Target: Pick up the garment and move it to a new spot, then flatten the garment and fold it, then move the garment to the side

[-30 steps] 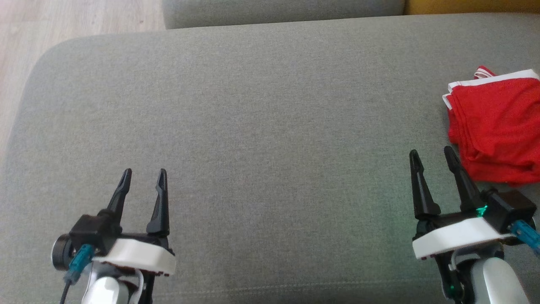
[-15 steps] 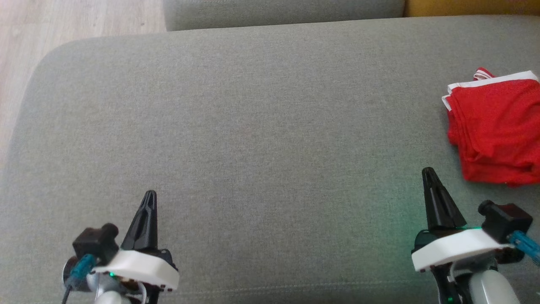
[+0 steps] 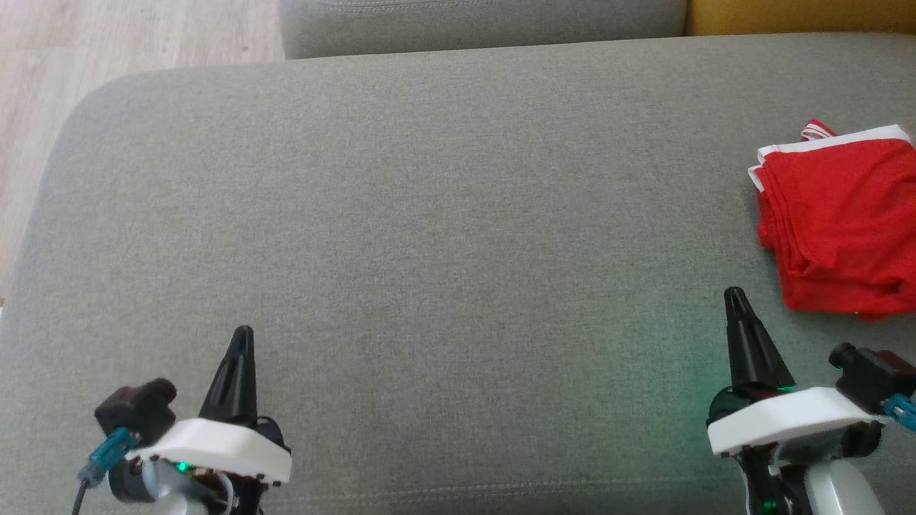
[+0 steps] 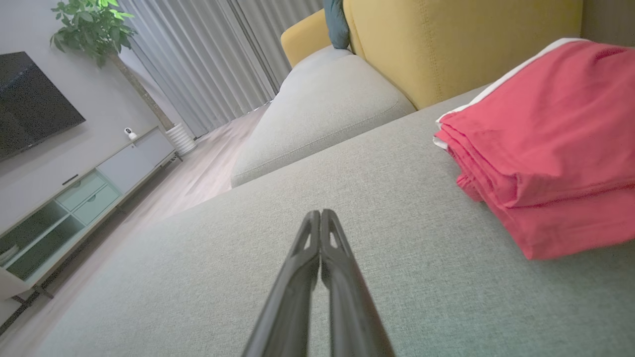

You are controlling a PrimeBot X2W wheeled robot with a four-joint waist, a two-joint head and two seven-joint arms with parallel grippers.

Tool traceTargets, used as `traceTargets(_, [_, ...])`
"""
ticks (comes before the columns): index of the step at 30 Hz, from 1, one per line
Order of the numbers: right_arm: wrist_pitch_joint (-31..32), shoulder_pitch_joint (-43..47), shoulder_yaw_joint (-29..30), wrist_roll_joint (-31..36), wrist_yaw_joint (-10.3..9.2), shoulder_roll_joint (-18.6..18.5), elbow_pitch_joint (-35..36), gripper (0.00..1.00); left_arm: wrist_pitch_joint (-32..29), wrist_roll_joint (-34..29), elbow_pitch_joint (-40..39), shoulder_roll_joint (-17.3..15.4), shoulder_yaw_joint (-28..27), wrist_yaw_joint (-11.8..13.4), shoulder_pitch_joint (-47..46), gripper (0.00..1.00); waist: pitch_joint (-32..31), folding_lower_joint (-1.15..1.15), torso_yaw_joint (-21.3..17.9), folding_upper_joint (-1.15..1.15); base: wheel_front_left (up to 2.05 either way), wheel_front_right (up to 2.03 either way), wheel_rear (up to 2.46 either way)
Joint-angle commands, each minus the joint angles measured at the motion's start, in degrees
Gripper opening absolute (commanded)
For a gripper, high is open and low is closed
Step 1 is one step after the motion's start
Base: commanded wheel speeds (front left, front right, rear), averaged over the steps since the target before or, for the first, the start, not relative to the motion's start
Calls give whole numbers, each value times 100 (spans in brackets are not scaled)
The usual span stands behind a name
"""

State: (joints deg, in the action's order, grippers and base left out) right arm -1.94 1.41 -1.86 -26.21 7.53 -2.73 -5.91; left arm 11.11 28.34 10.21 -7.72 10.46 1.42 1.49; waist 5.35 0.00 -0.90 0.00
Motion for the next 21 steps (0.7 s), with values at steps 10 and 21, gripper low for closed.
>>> traceTargets(10, [42,-295,37,-758,-1,-124,82,0,-155,708,-99,-8,-214,-115,-313,0,-50,0,9,0,0,0,0])
traceTargets(21, [102,-351,85,-1570,-2,-150,-31,0,-335,1483,-44,30,-371,-216,-367,0,-111,0,19,0,0,0,0])
